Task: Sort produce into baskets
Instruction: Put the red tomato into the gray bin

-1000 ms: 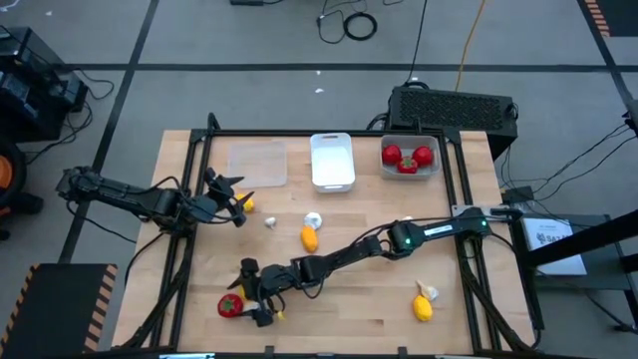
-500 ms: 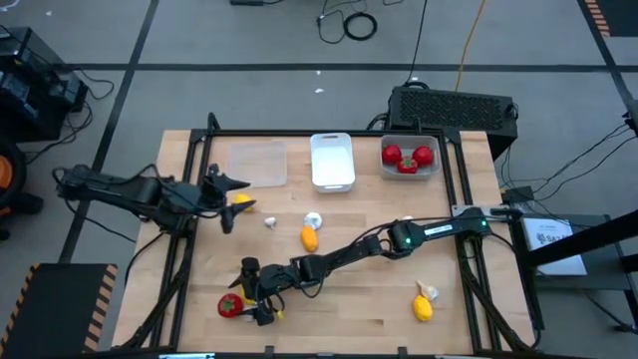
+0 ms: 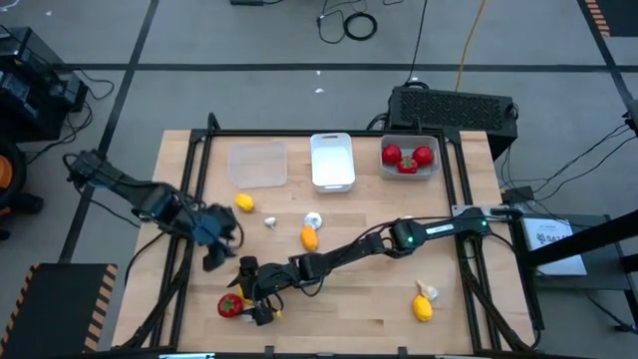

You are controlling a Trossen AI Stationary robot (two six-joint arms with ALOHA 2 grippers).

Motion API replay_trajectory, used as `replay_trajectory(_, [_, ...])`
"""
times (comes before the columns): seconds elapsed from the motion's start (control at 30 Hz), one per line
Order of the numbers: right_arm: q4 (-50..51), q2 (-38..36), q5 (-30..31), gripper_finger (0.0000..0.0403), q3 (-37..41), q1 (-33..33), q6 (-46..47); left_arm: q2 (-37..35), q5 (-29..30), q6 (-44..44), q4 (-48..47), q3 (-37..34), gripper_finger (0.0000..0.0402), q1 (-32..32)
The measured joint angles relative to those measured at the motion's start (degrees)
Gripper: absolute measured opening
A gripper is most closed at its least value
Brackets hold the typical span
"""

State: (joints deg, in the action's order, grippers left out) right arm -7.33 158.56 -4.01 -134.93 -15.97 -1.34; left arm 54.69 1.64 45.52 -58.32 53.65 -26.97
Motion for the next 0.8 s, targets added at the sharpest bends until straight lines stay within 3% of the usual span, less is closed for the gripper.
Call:
replay_trajectory(0.17, [4.28, -0.67, 1.18, 0.0356, 0.0, -0.13, 0.48, 6.2, -0.25, 7.26, -11.96, 6.81, 0.0255, -6.8])
replay_trajectory(0.33, [6.58, -0.67, 1.22, 0.0356, 0.04, -0.24, 2.67, 8.14, -1.4, 18.4, -13.9, 9.45, 0.0255, -15.29])
replay_trajectory(0.57, [5.37, -0.67, 1.25, 0.0356, 0.04, -0.78, 3.62, 14.06, -1.91, 33.89, -6.33, 4.98, 0.0255, -29.51])
replay_trajectory(0.8, [4.96, -0.67, 1.46, 0.0356, 0.04, -1.22, 3.63, 24.94, -3.02, 33.04, 9.28, 0.74, 0.0255, -33.98])
